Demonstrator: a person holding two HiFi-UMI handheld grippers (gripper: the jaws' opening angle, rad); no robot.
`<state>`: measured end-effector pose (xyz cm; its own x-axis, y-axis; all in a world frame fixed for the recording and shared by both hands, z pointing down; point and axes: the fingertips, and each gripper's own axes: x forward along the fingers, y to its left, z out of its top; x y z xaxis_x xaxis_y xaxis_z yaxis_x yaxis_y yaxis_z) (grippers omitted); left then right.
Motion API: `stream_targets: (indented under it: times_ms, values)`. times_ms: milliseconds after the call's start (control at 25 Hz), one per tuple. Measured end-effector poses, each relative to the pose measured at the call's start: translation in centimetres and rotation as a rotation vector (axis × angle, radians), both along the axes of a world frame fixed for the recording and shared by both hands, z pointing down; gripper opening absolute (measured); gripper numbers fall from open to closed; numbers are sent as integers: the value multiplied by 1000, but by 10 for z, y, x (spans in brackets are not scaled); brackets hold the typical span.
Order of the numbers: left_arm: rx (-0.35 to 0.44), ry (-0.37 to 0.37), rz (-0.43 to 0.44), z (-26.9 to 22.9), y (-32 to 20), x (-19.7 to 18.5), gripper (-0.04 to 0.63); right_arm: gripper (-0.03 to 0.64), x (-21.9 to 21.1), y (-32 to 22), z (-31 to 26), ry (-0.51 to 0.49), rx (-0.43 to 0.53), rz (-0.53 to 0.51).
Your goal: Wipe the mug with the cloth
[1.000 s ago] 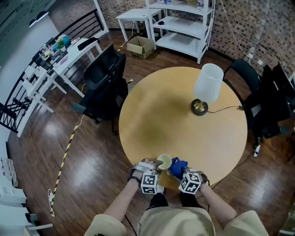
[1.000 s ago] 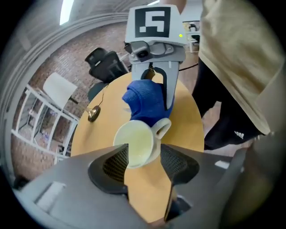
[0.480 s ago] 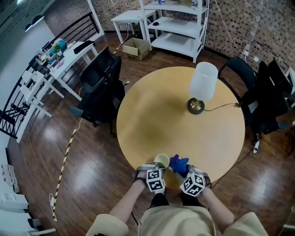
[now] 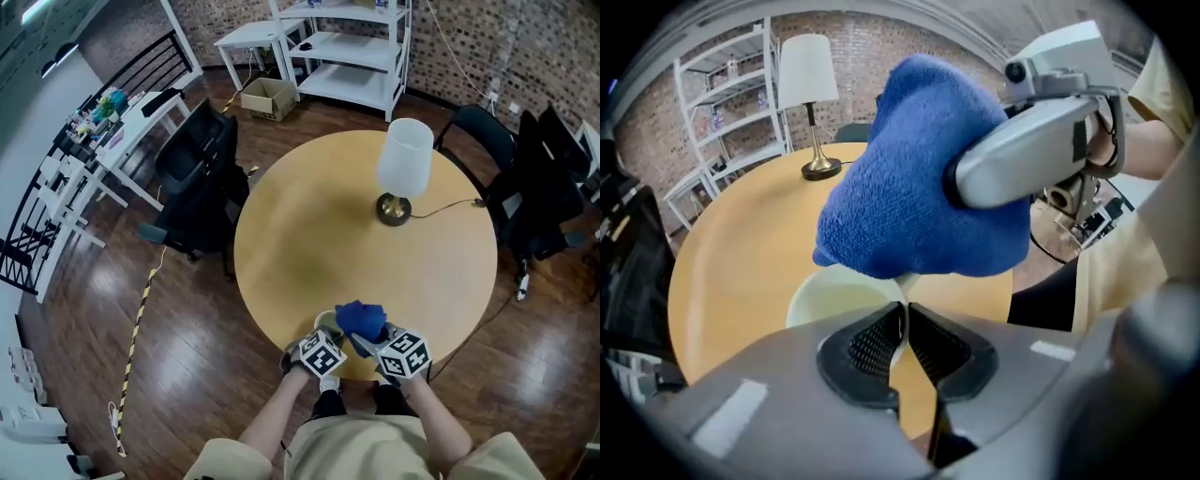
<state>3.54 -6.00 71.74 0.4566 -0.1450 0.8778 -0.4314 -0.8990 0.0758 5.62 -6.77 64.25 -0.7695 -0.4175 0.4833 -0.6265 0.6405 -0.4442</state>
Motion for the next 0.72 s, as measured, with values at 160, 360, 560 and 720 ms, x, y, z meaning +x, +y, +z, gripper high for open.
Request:
stream_targets:
  times_ms: [160,360,560,720]
  values:
    - [-38,50,-70,-1,0,0,25,63,-1,-4,36,-23,-108,40]
    - [-45,76,-84,-2,-2,0,26,60,8,-7,56,-25,-131,119]
    - [-47,85,-83,0,-2,2,26,54,39,-8,80,48,-179,274]
    - [-47,81,-93,0,-2,-5,26,48,35,-11,105,199,-217,247]
